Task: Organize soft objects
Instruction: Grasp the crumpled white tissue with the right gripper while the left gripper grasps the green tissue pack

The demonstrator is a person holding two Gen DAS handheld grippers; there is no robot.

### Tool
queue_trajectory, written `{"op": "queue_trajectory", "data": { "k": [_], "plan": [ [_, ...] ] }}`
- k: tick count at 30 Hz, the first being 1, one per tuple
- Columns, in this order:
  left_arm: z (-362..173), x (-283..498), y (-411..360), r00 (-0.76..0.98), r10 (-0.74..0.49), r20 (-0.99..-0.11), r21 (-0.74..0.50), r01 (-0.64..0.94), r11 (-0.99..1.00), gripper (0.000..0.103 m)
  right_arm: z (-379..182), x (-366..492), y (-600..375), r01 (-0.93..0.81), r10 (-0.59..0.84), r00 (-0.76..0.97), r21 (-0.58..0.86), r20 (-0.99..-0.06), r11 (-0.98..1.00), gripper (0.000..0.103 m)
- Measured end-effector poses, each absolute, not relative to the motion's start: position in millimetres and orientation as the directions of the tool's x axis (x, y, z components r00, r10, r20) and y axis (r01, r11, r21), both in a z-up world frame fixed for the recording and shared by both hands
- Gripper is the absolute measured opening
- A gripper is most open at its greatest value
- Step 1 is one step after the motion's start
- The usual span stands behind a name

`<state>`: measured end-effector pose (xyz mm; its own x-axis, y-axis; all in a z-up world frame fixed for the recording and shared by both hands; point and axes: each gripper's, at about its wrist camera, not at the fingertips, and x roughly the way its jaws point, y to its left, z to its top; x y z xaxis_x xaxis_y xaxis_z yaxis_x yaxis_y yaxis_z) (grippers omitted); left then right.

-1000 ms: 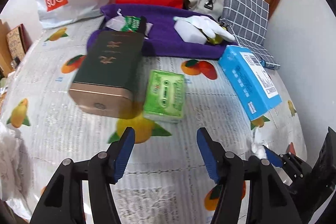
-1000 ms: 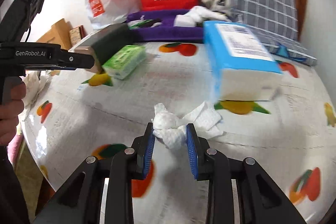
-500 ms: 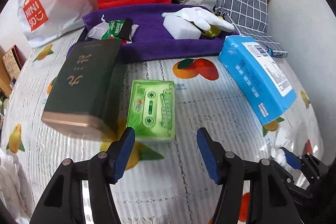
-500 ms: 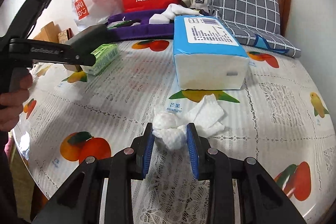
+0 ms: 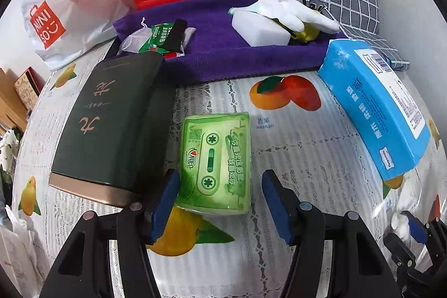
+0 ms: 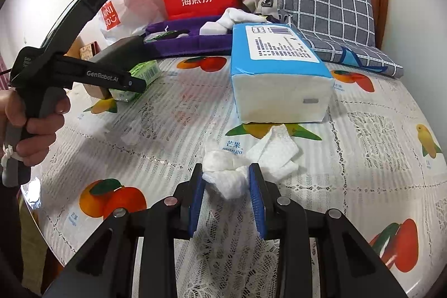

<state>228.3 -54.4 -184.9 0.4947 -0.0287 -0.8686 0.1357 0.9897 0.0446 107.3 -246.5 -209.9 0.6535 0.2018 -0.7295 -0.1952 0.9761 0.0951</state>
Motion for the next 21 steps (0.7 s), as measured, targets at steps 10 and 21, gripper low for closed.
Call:
{"op": "queue_trajectory", "data": {
  "k": [10,21],
  "plan": [
    [-172.3,204.6,-60.0,0.508,-0.112,-0.854,-0.004,0.209,0.978,0.059,-196.9,107.4,-264.8,-0.144,0.213,0.659,0.157,-0.721,0.977,0.03],
    [-189.7,229.0,-57.2,0.452,-0.115,-0.885,-0.06,0.135,0.989,0.059,-171.8,96.4,-275.6,-0.114,0.176,0.694,0.135,-0.698,0.984,0.03]
  ]
}}
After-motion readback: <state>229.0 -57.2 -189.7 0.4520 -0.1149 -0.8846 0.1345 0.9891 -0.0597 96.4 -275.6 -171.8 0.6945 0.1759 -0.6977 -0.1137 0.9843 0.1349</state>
